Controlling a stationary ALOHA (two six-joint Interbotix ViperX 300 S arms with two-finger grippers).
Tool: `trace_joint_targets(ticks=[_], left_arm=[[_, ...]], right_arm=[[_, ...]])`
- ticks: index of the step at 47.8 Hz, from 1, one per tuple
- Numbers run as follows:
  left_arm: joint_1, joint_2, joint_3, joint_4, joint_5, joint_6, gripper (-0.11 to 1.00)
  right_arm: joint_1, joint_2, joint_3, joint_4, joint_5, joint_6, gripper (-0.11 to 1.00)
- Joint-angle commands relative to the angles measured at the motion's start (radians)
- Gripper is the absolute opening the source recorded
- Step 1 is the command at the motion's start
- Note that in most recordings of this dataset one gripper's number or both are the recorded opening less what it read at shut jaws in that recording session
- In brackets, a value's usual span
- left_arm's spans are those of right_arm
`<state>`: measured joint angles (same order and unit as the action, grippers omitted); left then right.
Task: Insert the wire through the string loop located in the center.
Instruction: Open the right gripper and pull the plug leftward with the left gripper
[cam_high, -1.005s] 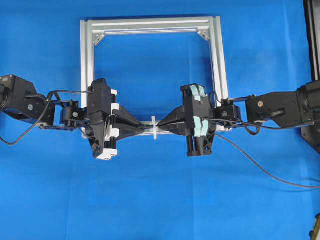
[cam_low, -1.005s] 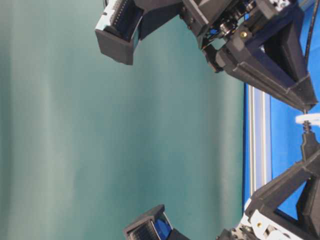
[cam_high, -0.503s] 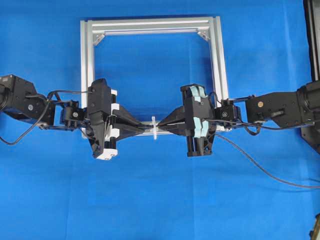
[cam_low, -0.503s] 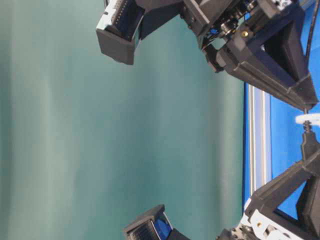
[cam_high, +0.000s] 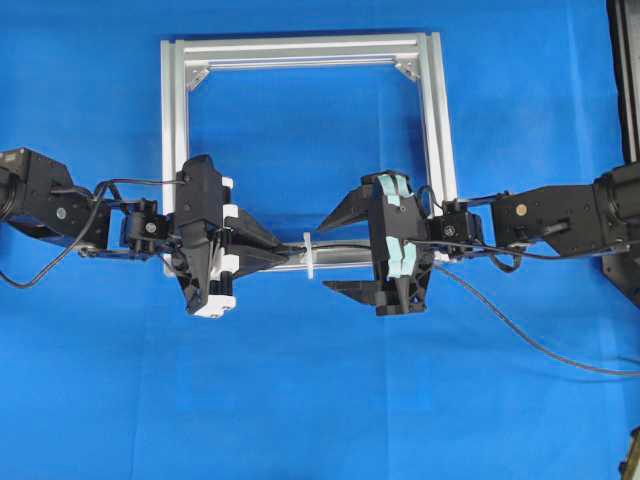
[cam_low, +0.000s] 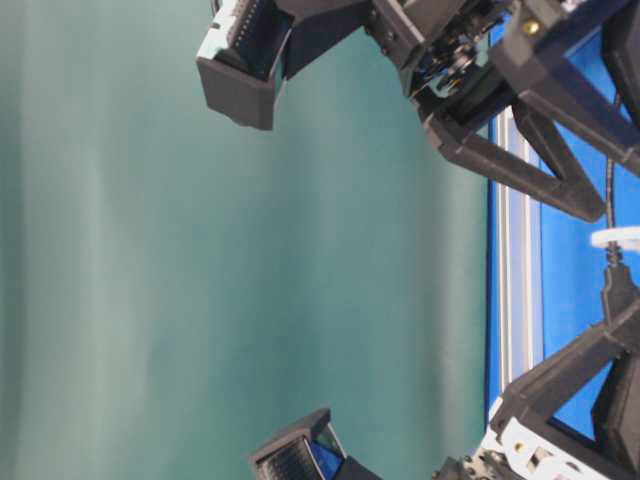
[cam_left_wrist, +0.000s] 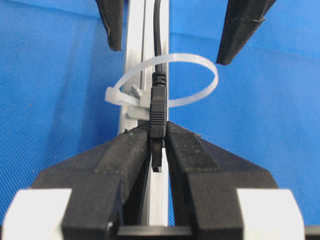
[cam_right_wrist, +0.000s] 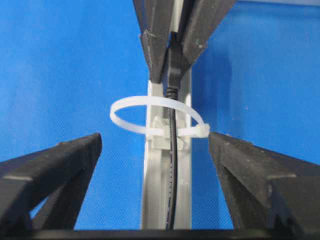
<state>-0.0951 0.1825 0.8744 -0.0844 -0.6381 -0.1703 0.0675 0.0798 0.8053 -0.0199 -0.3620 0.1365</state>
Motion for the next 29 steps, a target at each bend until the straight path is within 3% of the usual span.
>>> trace_joint_targets(ticks=[1, 14, 29], left_arm=[[0.003, -0.018, -0.008, -0.002, -0.006, 0.002, 0.08], [0.003, -0.058, 0.034, -0.002, -0.006, 0.002, 0.08], [0.000, -0.216, 0.222, -0.002, -0.005, -0.005, 0.08]], right_arm=[[0.003, -0.012, -0.008, 0.003, -0.003, 0.000, 0.93], [0.003, -0.012, -0.008, 0.003, -0.002, 0.000, 0.91], [0.003, -0.012, -0.009, -0.002, -0.003, -0.003, 0.91]])
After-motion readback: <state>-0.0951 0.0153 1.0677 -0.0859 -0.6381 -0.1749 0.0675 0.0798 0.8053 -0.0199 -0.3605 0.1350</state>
